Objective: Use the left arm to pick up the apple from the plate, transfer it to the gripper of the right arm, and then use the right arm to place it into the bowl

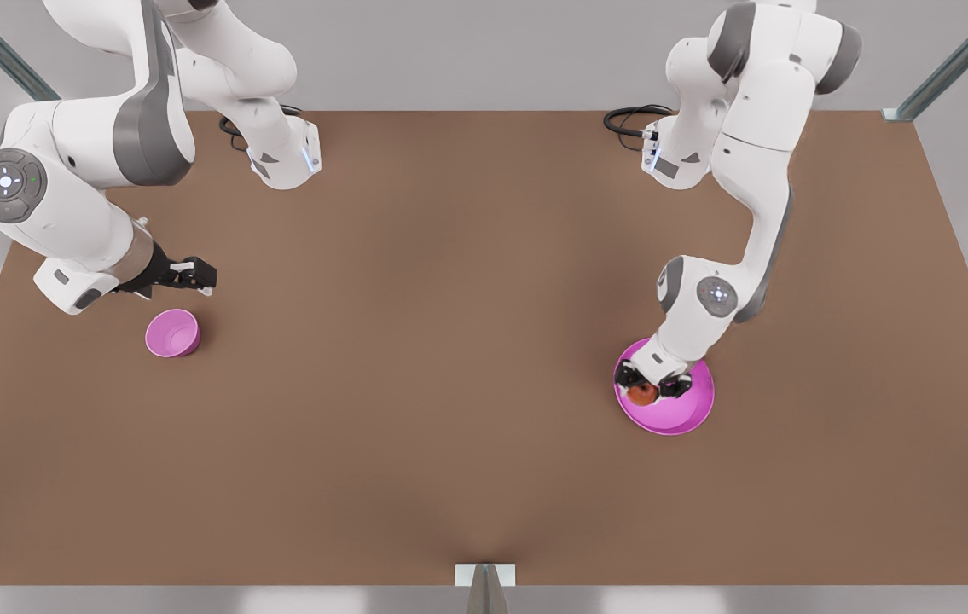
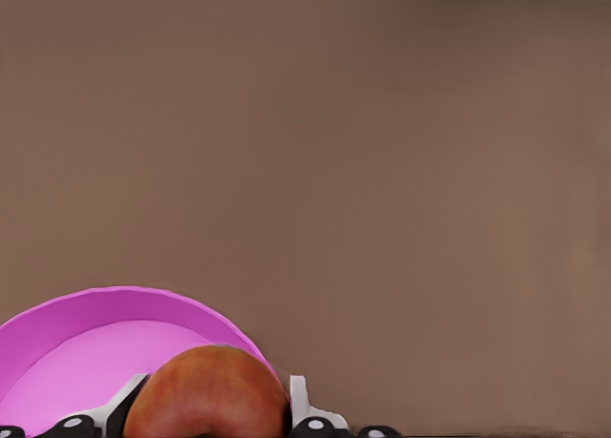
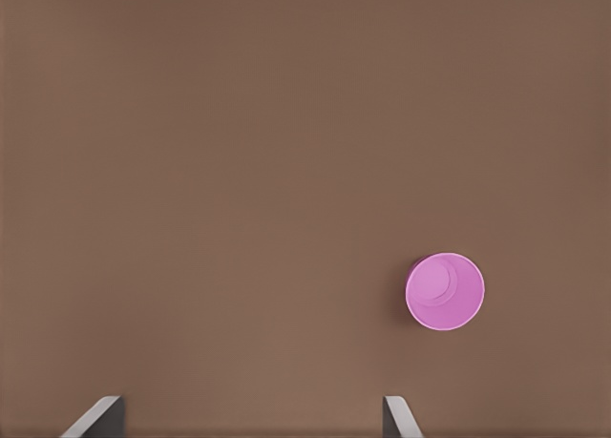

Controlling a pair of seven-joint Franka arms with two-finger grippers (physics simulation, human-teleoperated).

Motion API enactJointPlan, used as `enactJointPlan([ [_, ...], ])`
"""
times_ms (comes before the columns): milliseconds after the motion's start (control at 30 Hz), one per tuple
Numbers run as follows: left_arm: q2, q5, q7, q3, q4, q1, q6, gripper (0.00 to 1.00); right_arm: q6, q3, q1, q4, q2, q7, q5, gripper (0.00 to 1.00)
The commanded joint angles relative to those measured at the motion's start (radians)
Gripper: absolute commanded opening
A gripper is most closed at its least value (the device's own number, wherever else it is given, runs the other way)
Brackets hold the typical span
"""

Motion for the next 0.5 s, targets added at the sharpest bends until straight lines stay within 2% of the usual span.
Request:
enactJointPlan([
  [0, 0.0, -0.051, -0.287, -0.071, 0.029, -0.014, -0.053, 0.68, 0.0, 0.0, 0.0, 0.0, -0.001, -0.014, 0.0, 1.0],
  [67, 0.001, -0.252, -0.307, -0.176, 0.059, -0.013, -0.053, 0.68, 0.0, 0.0, 0.0, 0.0, -0.001, -0.014, 0.0, 1.0],
  [200, 0.019, -0.467, -0.302, -0.277, 0.15, -0.014, -0.053, 0.68, 0.0, 0.0, 0.0, 0.002, -0.001, -0.014, 0.0, 1.0],
  [333, 0.179, -0.547, -0.275, -0.426, 0.346, -0.01, -0.05, 0.68, 0.001, 0.005, 0.012, 0.008, -0.001, 0.003, 0.055, 1.0],
  [433, 0.253, -0.568, -0.034, -0.516, 0.409, -0.013, -0.035, 0.68, 0.01, 0.017, 0.017, 0.015, 0.011, 0.027, 0.195, 1.0],
  [467, 0.276, -0.642, 0.17, -0.541, 0.426, -0.013, -0.018, 0.68, 0.019, 0.017, 0.017, 0.026, 0.037, 0.027, 0.264, 1.0],
])
